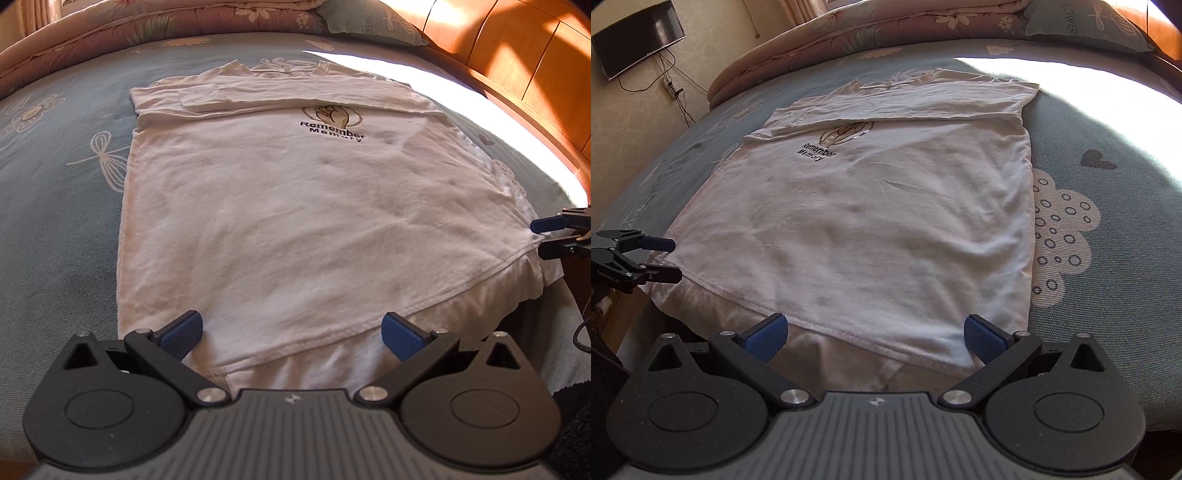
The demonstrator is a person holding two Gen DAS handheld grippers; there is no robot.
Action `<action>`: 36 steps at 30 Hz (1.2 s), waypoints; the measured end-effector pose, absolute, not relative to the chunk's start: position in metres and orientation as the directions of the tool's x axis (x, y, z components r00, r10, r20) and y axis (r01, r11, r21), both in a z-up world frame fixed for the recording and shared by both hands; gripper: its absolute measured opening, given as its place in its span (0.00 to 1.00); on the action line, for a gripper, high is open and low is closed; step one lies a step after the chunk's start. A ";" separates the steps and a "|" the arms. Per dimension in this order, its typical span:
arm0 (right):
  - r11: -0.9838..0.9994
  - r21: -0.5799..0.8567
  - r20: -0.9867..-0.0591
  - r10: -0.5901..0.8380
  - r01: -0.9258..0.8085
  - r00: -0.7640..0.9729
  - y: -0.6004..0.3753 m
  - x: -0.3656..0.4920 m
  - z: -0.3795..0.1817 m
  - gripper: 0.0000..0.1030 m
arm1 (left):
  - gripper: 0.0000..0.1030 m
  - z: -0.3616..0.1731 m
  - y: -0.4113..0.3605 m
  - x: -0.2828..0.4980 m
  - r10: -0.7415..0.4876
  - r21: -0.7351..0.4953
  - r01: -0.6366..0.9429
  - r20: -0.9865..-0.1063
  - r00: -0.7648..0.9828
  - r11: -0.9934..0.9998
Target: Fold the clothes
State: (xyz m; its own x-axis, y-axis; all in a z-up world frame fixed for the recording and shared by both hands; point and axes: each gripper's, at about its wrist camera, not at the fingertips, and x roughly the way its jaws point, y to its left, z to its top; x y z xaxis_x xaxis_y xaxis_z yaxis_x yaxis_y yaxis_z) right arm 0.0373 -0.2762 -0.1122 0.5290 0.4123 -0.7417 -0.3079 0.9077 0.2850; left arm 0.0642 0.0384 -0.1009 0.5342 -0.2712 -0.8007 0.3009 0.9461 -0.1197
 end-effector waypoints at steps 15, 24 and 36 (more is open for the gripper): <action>0.927 0.277 -0.723 0.375 -0.253 0.581 -0.269 0.090 -0.111 1.00 | 0.99 -0.096 0.045 0.070 -0.231 -0.135 0.210 -0.805 0.547 0.968; 0.922 0.324 -0.663 0.381 -0.212 0.645 -0.274 0.103 -0.099 1.00 | 0.99 -0.101 0.044 0.081 -0.254 -0.163 0.212 -0.810 0.528 0.963; 0.939 0.331 -0.642 0.301 -0.100 0.706 -0.297 0.125 -0.100 1.00 | 0.99 -0.103 0.047 0.077 -0.246 -0.154 0.211 -0.809 0.534 0.965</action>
State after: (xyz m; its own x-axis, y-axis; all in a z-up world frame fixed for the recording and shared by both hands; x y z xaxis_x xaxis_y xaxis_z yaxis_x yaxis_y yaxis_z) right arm 0.1251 -0.2969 -0.1004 0.7055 0.3009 -0.6416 -0.0996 0.9385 0.3305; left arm 0.0769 0.0473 -0.1035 0.5342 -0.2459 -0.8088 0.2106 0.9653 -0.1543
